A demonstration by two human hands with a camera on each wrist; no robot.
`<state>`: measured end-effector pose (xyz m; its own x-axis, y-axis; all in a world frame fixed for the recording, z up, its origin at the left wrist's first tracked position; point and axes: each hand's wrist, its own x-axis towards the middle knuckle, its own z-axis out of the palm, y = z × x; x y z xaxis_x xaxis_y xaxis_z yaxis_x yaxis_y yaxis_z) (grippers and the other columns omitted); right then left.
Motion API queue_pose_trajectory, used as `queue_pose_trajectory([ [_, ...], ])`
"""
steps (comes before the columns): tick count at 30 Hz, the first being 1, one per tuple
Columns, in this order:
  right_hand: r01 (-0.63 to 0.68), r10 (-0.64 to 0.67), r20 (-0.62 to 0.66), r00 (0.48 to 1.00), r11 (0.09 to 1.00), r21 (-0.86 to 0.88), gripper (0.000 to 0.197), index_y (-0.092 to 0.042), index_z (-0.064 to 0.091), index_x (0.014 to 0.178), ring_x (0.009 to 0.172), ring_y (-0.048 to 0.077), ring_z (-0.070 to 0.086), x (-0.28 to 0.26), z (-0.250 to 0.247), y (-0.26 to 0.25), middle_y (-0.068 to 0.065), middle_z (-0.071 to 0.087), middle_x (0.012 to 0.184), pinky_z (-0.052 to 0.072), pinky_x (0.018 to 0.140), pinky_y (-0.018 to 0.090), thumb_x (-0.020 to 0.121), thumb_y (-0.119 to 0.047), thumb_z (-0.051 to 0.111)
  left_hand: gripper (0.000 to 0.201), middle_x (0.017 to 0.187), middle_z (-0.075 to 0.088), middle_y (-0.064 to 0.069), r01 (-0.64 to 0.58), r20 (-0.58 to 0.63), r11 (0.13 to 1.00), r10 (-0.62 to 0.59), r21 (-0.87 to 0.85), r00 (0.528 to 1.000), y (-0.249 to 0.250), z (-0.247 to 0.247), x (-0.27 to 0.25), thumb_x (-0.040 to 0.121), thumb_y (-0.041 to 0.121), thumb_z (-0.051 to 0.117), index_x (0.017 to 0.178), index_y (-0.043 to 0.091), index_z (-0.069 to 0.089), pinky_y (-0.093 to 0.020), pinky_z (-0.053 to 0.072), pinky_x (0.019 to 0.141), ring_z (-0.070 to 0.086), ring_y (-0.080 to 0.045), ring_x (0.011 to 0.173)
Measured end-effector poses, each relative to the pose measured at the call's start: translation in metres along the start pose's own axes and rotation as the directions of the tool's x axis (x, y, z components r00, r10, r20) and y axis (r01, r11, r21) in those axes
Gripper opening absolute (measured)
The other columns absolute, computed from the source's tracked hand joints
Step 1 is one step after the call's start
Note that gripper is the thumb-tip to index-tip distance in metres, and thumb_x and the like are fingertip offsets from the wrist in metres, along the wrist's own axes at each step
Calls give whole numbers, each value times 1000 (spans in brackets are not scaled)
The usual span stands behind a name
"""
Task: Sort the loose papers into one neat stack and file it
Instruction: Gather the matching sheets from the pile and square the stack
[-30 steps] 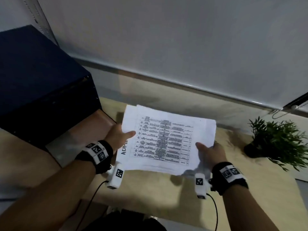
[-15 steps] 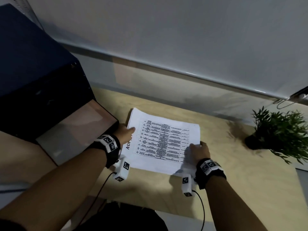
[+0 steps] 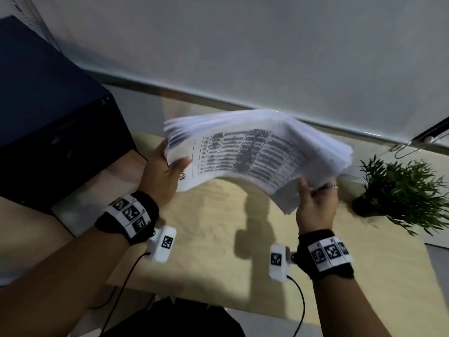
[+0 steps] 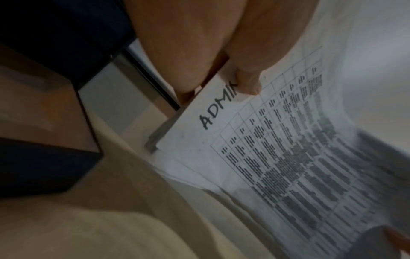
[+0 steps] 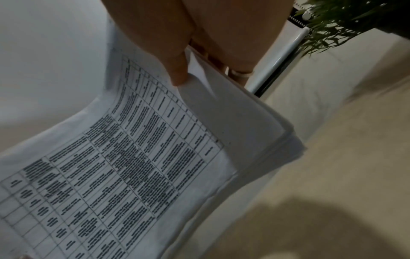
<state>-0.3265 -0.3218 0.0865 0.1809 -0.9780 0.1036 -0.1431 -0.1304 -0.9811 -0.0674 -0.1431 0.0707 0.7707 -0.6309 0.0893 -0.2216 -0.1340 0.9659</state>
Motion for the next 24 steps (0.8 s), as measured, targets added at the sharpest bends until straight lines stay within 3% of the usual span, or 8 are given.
queue_pose_trajectory([
  [2,-54,58,61,996,997,-54,32,2,58,110,83,-4,66,-17,-5,20,7,70,100,53,72,20,81,0,72,35,83,66,8,63,43,998,-63,-7,997,-15,-3,-13,80,18,75,106,-3,62,-5,46,57,64,4,70],
  [4,-118,126,90,988,989,-87,47,-2,59,118,85,-1,67,-32,-9,33,7,70,104,54,76,18,75,2,78,51,94,70,2,101,65,995,-99,-18,993,-29,-5,-26,71,19,82,112,-3,62,-11,51,66,68,-7,83],
  [6,-148,151,77,986,988,-37,47,-9,59,111,78,-6,67,-39,-7,36,1,69,99,54,75,12,73,9,79,60,111,71,-3,106,62,993,-103,-52,993,-40,-6,-28,67,21,86,119,5,60,-17,52,84,67,-10,102],
  [11,-126,125,37,991,992,13,35,-22,64,90,71,-5,67,-35,2,25,-11,72,82,53,74,23,74,6,79,67,109,73,-4,140,51,983,-135,-115,990,-30,-3,-24,58,40,86,114,12,63,-37,56,91,69,-18,103],
  [14,-64,60,52,997,994,90,41,-15,60,106,83,1,65,-30,0,15,-8,69,95,53,78,19,75,3,80,51,100,70,3,101,0,970,-104,-219,995,-15,-2,-21,61,44,79,105,26,61,-25,55,82,68,-7,91],
  [18,6,-6,2,1000,996,88,35,-27,61,110,96,14,61,-27,0,7,5,63,108,50,86,29,78,-36,74,18,88,63,8,1,-106,945,-38,-327,994,0,1,-21,81,45,59,91,30,62,-16,47,76,58,0,80],
  [20,32,-32,-6,999,996,79,18,-29,63,100,91,10,60,-28,2,6,-5,66,99,47,83,34,83,-30,69,12,78,61,10,12,-165,952,-65,-305,984,0,3,-18,87,38,56,79,33,64,-17,44,75,54,1,76],
  [24,80,-81,12,997,995,54,9,-25,63,89,77,2,60,-33,2,4,-18,69,81,48,75,28,85,-17,64,25,72,67,14,25,-194,956,-85,-293,977,1,3,-16,92,24,53,73,31,68,-16,47,73,59,1,74],
])
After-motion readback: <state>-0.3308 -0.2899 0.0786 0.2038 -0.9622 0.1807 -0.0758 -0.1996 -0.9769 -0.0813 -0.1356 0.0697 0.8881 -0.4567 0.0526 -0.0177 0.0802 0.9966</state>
